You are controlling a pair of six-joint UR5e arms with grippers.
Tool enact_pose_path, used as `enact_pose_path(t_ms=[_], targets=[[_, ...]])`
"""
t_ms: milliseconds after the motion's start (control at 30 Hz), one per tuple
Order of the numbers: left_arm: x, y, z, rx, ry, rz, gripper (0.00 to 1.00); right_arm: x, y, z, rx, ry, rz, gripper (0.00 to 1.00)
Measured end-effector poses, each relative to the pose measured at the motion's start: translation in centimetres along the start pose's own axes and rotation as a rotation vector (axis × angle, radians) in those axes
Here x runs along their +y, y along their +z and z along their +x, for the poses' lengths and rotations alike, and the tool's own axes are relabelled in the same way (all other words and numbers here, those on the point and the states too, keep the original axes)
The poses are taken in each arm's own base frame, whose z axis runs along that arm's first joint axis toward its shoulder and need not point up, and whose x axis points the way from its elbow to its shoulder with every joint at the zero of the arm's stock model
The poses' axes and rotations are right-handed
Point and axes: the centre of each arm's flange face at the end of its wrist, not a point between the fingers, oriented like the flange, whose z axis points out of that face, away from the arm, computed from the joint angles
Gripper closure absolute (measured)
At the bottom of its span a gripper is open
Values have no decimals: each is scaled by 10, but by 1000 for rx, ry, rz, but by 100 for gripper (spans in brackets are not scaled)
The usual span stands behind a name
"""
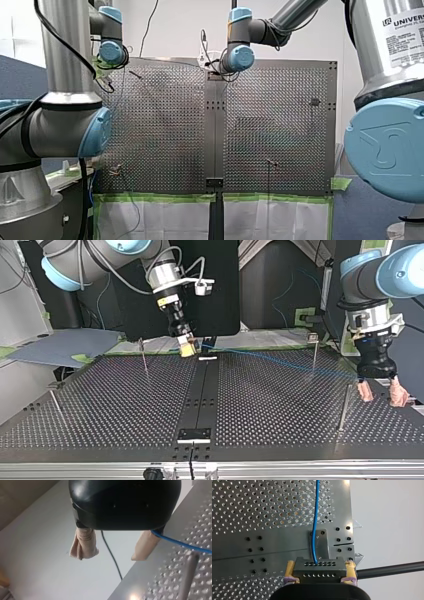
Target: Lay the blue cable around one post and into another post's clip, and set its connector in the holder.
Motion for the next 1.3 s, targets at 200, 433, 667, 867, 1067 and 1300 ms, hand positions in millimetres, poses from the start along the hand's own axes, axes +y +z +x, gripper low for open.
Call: enact_pose_path(t_ms=[200, 433, 667, 867, 1067, 1300], targets=[[23, 23, -2, -9, -1, -13, 0, -4, 10, 1, 3, 1, 9, 100], [43, 47, -14, -28, -17, 4, 0, -10, 20, 19, 25, 7, 28, 100], [55, 69, -13, -26, -70, 58, 0, -10, 31, 44, 56, 12, 24, 100], [53, 79, -6, -10, -101, 118, 0, -7, 41, 67, 93, 20, 13, 100], [55, 96, 4, 3, -98, 140, 0, 1, 47, 77, 114, 24, -5, 100], [70, 108, 22, 27, -91, 119, 0, 22, 52, 77, 122, 30, -76, 100]])
